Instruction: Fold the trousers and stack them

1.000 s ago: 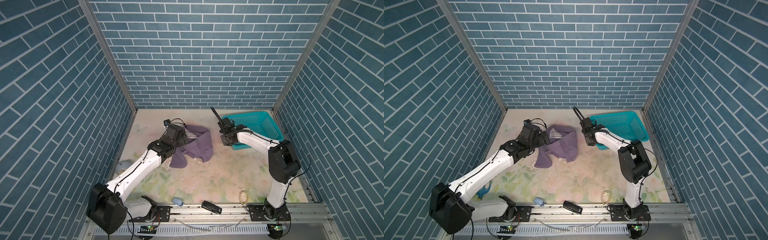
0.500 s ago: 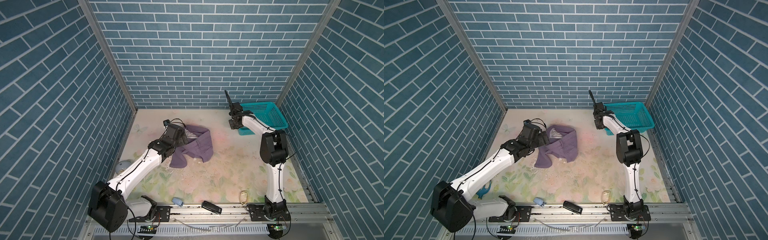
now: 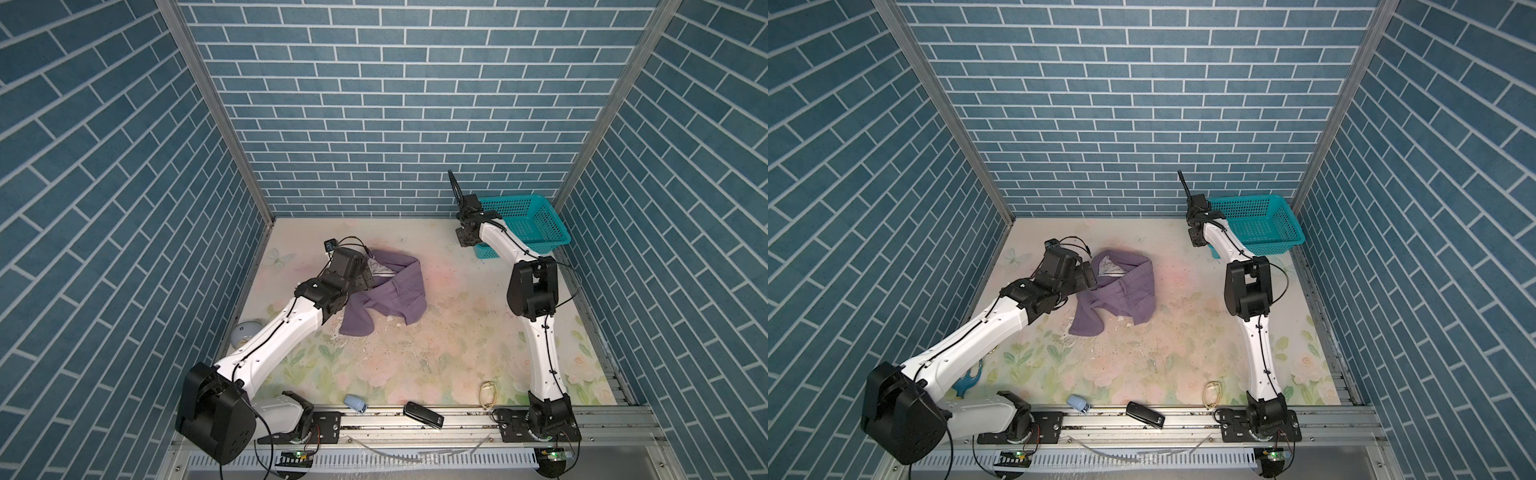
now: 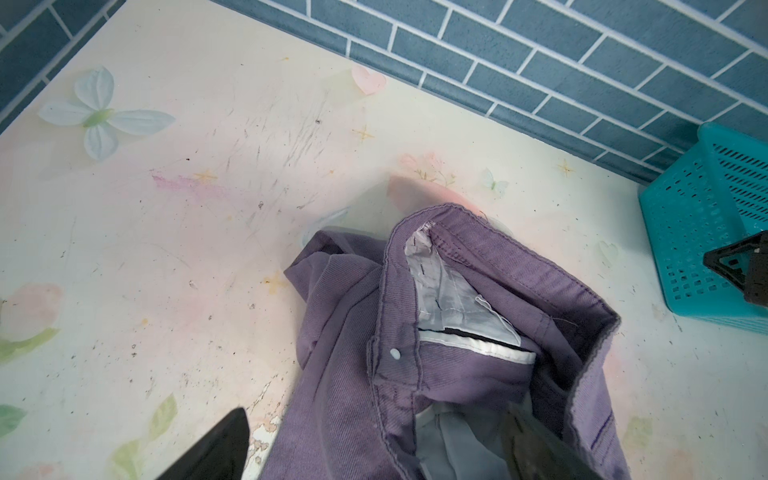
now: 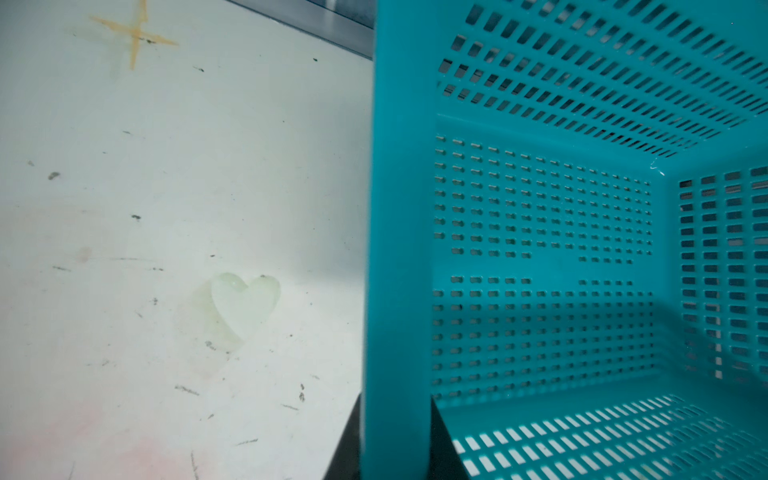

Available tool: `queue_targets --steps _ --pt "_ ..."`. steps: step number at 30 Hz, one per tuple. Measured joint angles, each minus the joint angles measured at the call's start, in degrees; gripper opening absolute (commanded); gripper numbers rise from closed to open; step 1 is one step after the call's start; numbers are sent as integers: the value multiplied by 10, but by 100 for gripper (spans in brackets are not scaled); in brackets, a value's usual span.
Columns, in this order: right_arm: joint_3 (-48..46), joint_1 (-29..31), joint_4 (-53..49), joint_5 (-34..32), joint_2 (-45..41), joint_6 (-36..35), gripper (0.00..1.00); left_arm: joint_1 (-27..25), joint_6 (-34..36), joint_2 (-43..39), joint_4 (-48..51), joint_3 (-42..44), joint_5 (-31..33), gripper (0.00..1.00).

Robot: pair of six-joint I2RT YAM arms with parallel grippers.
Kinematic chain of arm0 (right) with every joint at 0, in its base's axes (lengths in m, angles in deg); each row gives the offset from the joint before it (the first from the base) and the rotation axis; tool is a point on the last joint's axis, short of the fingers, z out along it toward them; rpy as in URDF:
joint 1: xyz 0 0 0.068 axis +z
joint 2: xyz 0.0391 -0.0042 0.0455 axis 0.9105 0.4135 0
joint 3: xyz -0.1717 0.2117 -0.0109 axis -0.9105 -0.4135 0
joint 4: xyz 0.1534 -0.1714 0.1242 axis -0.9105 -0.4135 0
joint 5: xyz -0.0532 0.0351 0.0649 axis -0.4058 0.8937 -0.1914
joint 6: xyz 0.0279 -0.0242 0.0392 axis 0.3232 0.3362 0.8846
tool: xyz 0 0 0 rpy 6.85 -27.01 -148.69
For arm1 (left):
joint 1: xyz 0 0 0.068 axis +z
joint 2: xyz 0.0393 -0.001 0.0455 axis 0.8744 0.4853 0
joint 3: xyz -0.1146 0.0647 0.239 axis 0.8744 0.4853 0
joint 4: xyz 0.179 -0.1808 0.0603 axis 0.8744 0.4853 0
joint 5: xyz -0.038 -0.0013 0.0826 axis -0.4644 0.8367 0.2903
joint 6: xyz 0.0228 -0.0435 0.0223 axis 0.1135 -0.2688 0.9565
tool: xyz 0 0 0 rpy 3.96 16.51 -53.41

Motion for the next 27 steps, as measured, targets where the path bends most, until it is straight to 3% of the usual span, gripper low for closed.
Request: queue_targets --steps 3,8,16,17,18,22,27 --pt "0 -2 0 2 0 -3 57 1 0 0 0 0 -2 99" --pt "-56 -2 22 4 -38 14 69 1 7 0 0 0 -31 99" --pt "-312 35 127 3 -313 69 80 -17 52 -14 -17 13 -124 99" --pt "-337 46 143 3 -349 76 95 -25 57 -12 -20 13 -134 99" --pt "-362 59 159 3 -383 83 99 -35 63 -8 -23 12 -142 99" --pt "-445 102 195 5 -465 106 99 -66 74 30 -24 -10 -160 99" --pt "-550 123 203 7 -529 146 94 -77 73 92 -6 -53 -165 91"
